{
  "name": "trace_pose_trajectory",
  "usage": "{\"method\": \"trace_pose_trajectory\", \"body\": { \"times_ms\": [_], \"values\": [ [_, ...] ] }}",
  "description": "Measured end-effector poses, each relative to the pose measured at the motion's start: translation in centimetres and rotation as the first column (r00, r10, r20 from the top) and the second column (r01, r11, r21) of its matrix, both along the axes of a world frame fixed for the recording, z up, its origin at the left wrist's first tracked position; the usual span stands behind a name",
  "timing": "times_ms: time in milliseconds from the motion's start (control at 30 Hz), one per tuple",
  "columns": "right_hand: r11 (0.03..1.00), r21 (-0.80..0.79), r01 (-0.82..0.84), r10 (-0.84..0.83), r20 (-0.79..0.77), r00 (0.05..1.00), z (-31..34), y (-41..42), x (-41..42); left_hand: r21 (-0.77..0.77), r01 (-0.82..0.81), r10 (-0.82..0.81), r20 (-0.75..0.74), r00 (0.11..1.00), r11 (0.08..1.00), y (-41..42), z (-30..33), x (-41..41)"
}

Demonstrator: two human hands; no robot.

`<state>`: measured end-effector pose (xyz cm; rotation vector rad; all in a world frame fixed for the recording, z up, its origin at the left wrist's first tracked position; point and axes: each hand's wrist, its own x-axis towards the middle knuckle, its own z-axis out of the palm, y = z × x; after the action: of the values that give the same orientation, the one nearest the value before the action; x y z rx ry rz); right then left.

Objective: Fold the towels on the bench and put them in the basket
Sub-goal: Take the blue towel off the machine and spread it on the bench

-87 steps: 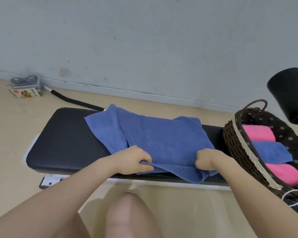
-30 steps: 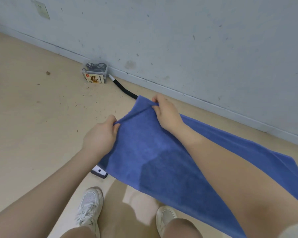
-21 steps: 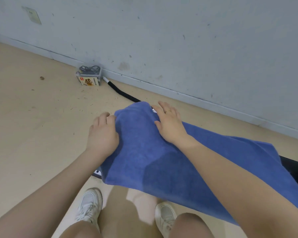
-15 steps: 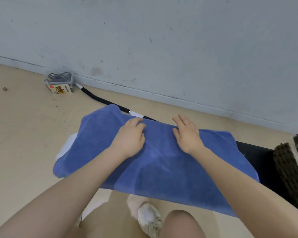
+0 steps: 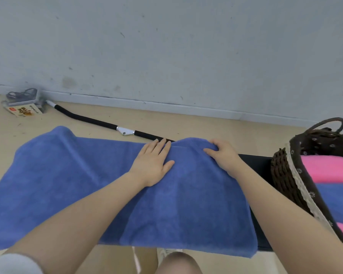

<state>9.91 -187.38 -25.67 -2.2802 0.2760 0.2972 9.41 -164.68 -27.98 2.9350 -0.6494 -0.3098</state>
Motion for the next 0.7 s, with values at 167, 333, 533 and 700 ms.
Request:
{"method": "trace_pose_trajectory", "body": {
  "times_ms": [167, 333, 533, 700],
  "values": [
    [0.984, -0.169, 0.049, 0.001, 0.283, 0.959, 1.7, -1.9, 0.7, -0.02, -0.022, 0.023, 0.023, 0.999, 1.0, 0.0, -0.7, 0.1],
    [0.621, -0.781, -0.06, 0.224, 0.103, 0.969, 2.6, -2.2, 0.9, -0.068, -0.062, 0.065, 0.045, 0.997, 0.996, -0.4, -0.8, 0.1],
    [0.691, -0.677, -0.253, 0.421, 0.093, 0.902, 1.7, 6.7, -0.7, -0.227, -0.123, 0.126, -0.002, 0.992, 0.966, 1.8, 0.1, 0.0],
    [0.661, -0.546, -0.515, 0.641, 0.055, 0.765, 0.7, 15.2, -2.1, -0.135, -0.251, 0.269, 0.141, 0.953, 0.959, 7.8, 0.3, -1.8]
  ]
}}
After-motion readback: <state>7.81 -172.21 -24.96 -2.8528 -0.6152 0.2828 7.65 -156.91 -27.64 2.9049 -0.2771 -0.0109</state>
